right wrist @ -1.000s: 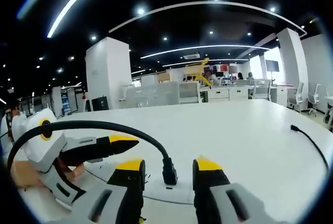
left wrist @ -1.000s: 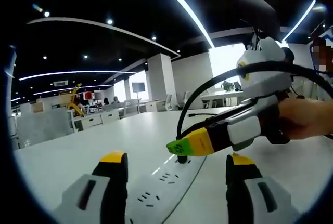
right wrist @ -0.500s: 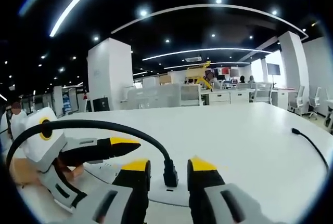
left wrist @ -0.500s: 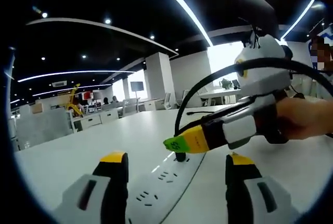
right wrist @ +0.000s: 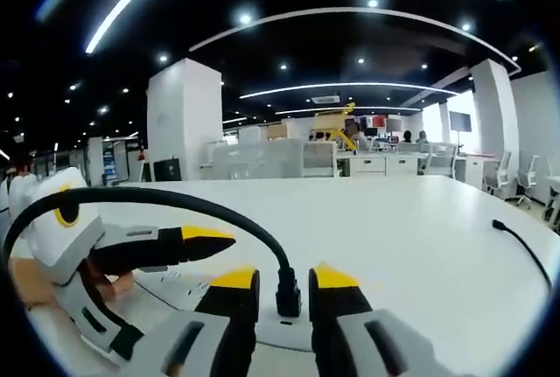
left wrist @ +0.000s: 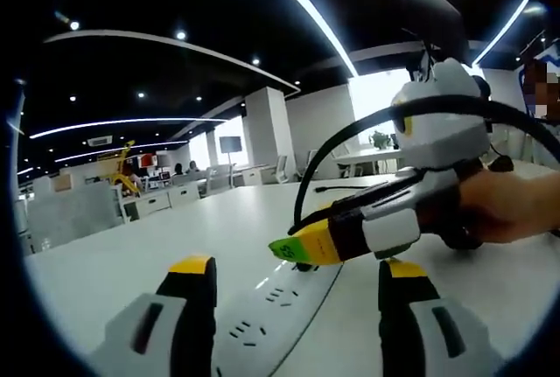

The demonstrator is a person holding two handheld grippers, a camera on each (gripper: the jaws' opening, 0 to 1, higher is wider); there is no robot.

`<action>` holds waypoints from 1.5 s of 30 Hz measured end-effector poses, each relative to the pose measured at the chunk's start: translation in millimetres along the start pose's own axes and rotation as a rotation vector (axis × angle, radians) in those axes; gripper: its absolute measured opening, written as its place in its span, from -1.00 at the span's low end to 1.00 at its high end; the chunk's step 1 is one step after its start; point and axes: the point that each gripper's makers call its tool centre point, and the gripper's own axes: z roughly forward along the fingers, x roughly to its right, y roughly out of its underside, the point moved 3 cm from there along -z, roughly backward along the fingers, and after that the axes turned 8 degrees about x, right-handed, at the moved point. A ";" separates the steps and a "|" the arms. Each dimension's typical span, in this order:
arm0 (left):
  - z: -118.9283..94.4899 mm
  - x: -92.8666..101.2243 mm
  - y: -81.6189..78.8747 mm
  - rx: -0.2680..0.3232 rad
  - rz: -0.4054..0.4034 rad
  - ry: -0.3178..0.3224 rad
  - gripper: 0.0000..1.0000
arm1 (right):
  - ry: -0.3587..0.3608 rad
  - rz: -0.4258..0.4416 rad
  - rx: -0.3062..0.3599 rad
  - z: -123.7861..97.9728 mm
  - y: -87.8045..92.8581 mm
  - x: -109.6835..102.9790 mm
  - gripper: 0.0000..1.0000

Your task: Locate the USB plug end of the data cable currently connected to the USB port on the desk. Grip the plug, withdraw it from the port, and place it onto the desktop.

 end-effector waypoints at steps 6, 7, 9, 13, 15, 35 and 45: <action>0.5 -1.7 0.0 -0.001 -0.002 -0.001 0.51 | 0.011 0.003 0.005 2.9 0.0 3.6 -0.55; 0.6 -2.1 0.0 -0.001 -0.004 -0.002 0.51 | 0.012 0.004 0.004 3.3 0.4 3.6 -0.55; 0.9 -3.2 -0.2 0.000 -0.005 -0.005 0.51 | 0.011 0.007 0.004 3.9 0.3 3.3 -0.56; 1.4 -4.4 0.8 -0.008 0.002 -0.004 0.51 | 0.012 0.023 0.011 6.8 -0.5 3.4 -0.58; 1.2 -5.7 0.8 -0.008 0.001 -0.008 0.51 | 0.013 0.029 0.011 7.6 0.0 3.1 -0.58; 1.0 -8.1 0.4 -0.006 0.001 -0.010 0.51 | 0.032 0.031 0.005 13.5 -0.2 0.2 -0.74; -0.3 -7.4 1.2 -0.008 0.006 -0.012 0.50 | 0.066 0.011 -0.016 14.4 -0.8 0.1 -0.79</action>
